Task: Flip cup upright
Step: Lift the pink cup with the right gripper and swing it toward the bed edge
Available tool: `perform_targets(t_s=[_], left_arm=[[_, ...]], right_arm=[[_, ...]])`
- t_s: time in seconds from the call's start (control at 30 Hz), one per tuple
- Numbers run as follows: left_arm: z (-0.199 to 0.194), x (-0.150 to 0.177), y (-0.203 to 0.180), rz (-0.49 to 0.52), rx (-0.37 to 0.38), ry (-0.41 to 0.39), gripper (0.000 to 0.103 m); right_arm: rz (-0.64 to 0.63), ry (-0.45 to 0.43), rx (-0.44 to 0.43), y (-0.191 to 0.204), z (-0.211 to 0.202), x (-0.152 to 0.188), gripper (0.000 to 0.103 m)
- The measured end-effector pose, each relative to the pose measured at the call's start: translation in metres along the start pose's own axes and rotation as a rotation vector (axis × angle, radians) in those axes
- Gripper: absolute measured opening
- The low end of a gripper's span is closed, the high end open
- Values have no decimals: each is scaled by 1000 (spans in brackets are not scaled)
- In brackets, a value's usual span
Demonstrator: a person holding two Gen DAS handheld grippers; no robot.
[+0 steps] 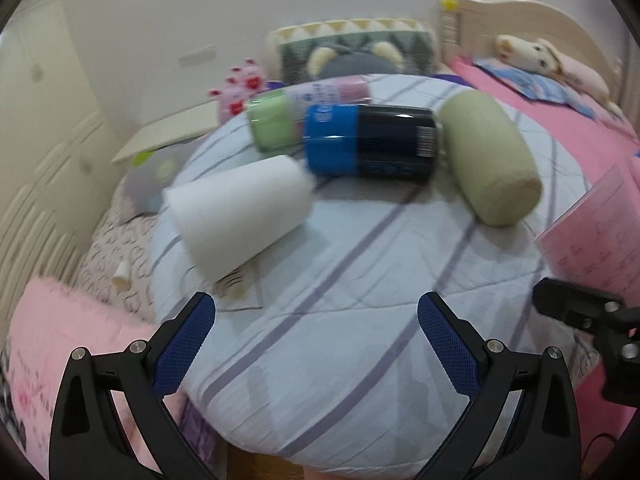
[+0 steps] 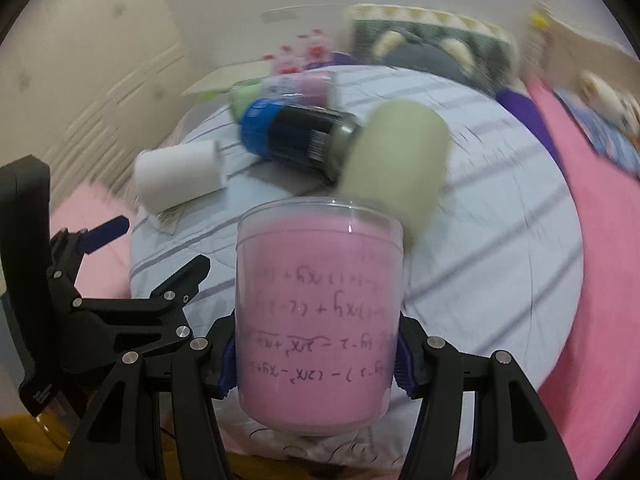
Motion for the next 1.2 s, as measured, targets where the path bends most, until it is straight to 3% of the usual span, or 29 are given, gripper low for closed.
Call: perform_targets(t_s=[0.1, 0.3, 0.33, 0.4, 0.57, 1.2], left_arm=[[3, 0, -3, 35, 49, -5, 102], [14, 8, -4, 83, 77, 5, 102], [14, 9, -3, 83, 82, 7, 102], [15, 11, -1, 79, 85, 7, 102], [10, 9, 5, 57, 82, -7, 102], [-21, 2, 18, -41, 56, -34, 102]], right_arm=[[110, -22, 9, -8, 6, 10, 60], [201, -51, 35, -11, 21, 19, 62], [216, -61, 30, -12, 22, 18, 65], [247, -97, -6, -11, 20, 16, 86], [206, -57, 83, -12, 14, 22, 86], [196, -62, -18, -8, -9, 20, 86]])
Point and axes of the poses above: each gripper's, at about its wrist camera, not at the fingertips, and z roughly the way its jaws point, y to its left, x to its underside, the point moved 3 cm from there along z, roughly the way its jaws point, and after that the axes turned 14 degrees about -x, right-handed, at the moved point
